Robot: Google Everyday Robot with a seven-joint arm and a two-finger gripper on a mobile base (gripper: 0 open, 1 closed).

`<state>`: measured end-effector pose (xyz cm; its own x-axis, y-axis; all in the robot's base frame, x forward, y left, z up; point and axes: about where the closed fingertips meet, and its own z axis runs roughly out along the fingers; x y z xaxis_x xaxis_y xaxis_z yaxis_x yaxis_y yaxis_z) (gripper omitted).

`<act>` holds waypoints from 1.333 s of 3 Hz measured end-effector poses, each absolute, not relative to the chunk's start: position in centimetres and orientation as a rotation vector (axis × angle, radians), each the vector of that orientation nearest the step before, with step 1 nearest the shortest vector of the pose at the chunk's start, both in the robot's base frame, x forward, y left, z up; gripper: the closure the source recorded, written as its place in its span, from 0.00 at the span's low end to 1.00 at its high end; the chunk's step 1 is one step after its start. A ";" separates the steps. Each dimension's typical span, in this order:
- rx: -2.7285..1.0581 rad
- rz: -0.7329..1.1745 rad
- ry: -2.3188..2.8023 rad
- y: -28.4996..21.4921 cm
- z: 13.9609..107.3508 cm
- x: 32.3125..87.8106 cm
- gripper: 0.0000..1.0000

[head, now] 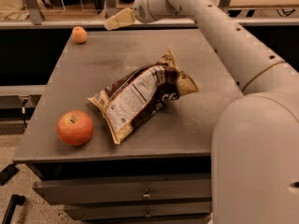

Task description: Pick orange

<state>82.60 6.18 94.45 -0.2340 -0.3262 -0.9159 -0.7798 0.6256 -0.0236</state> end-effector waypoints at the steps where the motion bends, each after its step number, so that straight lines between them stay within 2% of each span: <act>1: -0.850 0.635 1.757 9.8 93.3 83.9 0.00; 2: -0.868 0.682 1.709 13.3 92.1 84.7 0.00; 4: -0.944 0.659 1.665 16.6 91.6 85.2 0.00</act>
Offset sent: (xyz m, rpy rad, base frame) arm 0.0299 0.1077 -0.0352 0.1667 -0.0653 0.1131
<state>85.22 16.59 91.59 -0.1253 -0.2589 -0.9577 -0.8443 0.5349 -0.0341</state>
